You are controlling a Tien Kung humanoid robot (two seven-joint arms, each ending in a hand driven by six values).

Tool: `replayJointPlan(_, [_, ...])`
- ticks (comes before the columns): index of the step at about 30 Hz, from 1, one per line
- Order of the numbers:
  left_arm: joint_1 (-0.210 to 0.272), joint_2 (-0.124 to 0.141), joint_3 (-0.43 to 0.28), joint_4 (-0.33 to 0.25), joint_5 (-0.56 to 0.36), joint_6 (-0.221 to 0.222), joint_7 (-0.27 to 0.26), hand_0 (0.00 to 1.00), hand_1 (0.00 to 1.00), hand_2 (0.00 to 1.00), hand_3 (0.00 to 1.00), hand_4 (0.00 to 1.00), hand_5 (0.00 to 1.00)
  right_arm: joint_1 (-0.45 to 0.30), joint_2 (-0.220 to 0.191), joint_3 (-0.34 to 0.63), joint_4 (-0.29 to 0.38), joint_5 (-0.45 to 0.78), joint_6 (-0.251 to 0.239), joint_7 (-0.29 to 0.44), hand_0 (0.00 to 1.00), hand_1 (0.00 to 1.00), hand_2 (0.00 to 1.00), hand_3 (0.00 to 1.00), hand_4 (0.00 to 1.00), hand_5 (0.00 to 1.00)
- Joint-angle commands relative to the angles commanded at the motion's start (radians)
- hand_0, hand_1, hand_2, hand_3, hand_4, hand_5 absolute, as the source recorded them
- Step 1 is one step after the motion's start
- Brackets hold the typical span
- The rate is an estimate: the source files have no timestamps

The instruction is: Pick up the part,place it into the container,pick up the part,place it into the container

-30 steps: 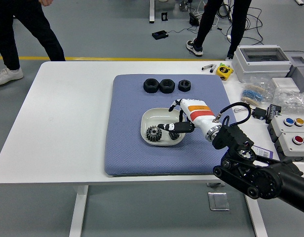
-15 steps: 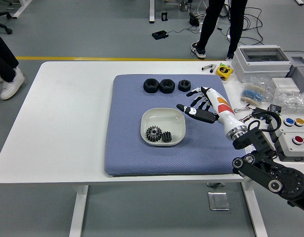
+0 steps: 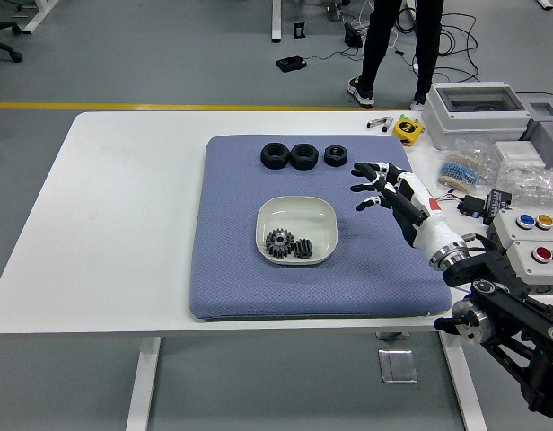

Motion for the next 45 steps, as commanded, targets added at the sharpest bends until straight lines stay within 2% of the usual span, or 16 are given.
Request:
replayJointPlan(5, [0.002,0.000,-0.001,0.000,0.004,0.000,0.001,0.616,0.591,0.693,0.598,0.580,0.594,-0.027,0.005,0.038,-0.006,0.215,0.018,0.037,0.425,0.603,0.706,0.651,0.998,0.624])
replayJointPlan(6, [0.002,-0.001,-0.002,0.000,0.005,0.000,0.001,0.616,0.591,0.691,0.598,0.580,0.594,-0.030,0.006,0.045,-0.010,0.253,0.017,0.044,0.544,0.657,0.735,0.655,0.998,0.626])
replayJointPlan(8, [0.004,-0.001,-0.004,0.000,0.008,0.000,0.002,0.616,0.591,0.691,0.598,0.580,0.594,-0.039,0.009,0.064,-0.024,0.316,0.012,0.055,0.544,0.657,0.735,0.655,0.998,0.626])
replayJointPlan(11, [0.006,-0.001,-0.007,0.000,0.013,0.000,0.003,0.616,0.591,0.691,0.598,0.580,0.594,-0.046,0.007,0.082,-0.041,0.286,0.002,0.060,0.544,0.657,0.735,0.655,0.998,0.626])
replayJointPlan(12, [0.007,-0.001,-0.008,0.000,0.014,0.001,0.004,0.616,0.591,0.689,0.597,0.579,0.595,-0.049,0.005,0.087,-0.048,0.268,0.000,0.061,0.653,0.711,0.766,0.696,0.998,0.643])
replayJointPlan(17, [0.009,-0.001,-0.010,0.000,0.019,0.000,0.004,0.616,0.591,0.689,0.597,0.579,0.595,-0.059,-0.001,0.105,-0.073,0.174,-0.016,0.062,0.653,0.711,0.766,0.696,0.998,0.643])
replayJointPlan(18, [0.009,-0.001,-0.011,0.000,0.021,0.000,0.004,0.615,0.591,0.689,0.597,0.579,0.595,-0.060,-0.002,0.107,-0.077,0.157,-0.018,0.061,0.790,0.776,0.797,0.745,0.998,0.665])
replayJointPlan(23, [0.010,-0.001,-0.016,0.000,0.029,0.001,0.007,0.615,0.591,0.689,0.597,0.579,0.595,-0.064,-0.005,0.114,-0.094,0.111,-0.004,0.057,0.790,0.776,0.797,0.745,0.998,0.665])
replayJointPlan(24, [0.010,-0.001,-0.017,0.000,0.031,0.001,0.007,0.616,0.591,0.688,0.597,0.579,0.596,-0.065,-0.006,0.114,-0.096,0.106,0.000,0.055,0.879,0.824,0.832,0.813,0.998,0.729])
replayJointPlan(29, [0.011,-0.001,-0.016,-0.001,0.030,0.001,0.006,0.616,0.591,0.688,0.597,0.579,0.596,-0.066,-0.010,0.122,-0.109,0.081,0.019,0.050,0.879,0.824,0.832,0.813,0.998,0.729])
replayJointPlan(30, [0.011,-0.002,-0.015,-0.001,0.029,0.001,0.006,0.615,0.591,0.690,0.596,0.579,0.596,-0.066,-0.011,0.124,-0.111,0.080,0.022,0.050,0.911,0.840,0.844,0.837,0.998,0.788])
replayJointPlan(35, [0.008,-0.001,-0.007,-0.001,0.018,-0.002,0.001,0.615,0.591,0.690,0.596,0.579,0.596,-0.062,-0.011,0.131,-0.124,0.064,0.031,0.049,0.911,0.840,0.844,0.837,0.998,0.788])
replayJointPlan(36, [0.007,-0.001,-0.006,-0.001,0.017,-0.002,0.001,0.615,0.592,0.689,0.597,0.580,0.597,-0.061,-0.012,0.132,-0.126,0.061,0.033,0.048,0.933,0.848,0.853,0.855,0.998,0.836])
replayJointPlan(45, [-0.002,0.000,0.005,-0.002,0.002,-0.005,-0.004,0.616,0.591,0.688,0.597,0.579,0.596,-0.055,-0.015,0.145,-0.152,0.046,0.038,0.041,0.936,0.851,0.856,0.857,0.998,0.835])
